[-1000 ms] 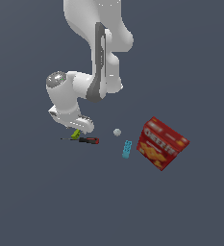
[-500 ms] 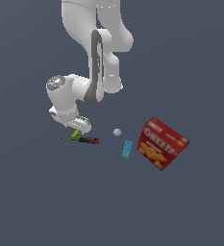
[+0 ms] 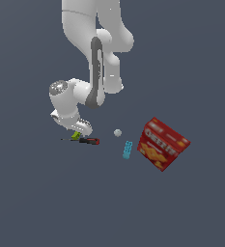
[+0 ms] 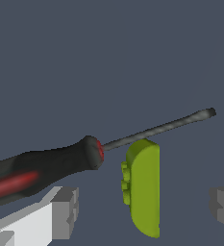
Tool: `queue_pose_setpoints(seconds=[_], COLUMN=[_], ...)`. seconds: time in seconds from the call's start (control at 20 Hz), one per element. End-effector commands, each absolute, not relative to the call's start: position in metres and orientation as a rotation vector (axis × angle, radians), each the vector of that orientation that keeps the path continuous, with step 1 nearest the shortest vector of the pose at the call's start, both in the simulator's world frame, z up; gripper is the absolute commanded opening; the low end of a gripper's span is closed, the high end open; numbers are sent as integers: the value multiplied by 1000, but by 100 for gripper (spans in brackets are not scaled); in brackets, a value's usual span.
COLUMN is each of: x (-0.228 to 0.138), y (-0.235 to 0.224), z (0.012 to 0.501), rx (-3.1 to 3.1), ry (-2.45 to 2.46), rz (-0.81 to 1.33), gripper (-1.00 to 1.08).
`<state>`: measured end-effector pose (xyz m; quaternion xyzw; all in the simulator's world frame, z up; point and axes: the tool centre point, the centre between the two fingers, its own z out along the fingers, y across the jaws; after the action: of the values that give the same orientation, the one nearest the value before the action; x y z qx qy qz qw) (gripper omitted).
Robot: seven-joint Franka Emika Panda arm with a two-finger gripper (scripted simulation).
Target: Pick up a designated object from a clutter of objects.
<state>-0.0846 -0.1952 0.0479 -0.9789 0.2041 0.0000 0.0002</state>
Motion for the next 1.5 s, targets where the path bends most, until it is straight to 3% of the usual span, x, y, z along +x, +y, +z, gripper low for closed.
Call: queue_pose_setpoints(seconds=[0.0, 0.45, 0.5, 0.95, 1.0, 1.45], x=[-85, -85, -85, -85, -61, -65], y=[-195, -195, -195, -195, -188, -177], z=[36, 16, 16, 16, 38, 52], rx=[-3075, -3075, -3075, -3075, -3082, -3081], ry=[642, 643, 643, 643, 603, 605], rz=[1, 1, 1, 1, -86, -83], gripper=[100, 100, -100, -100, -100, -100])
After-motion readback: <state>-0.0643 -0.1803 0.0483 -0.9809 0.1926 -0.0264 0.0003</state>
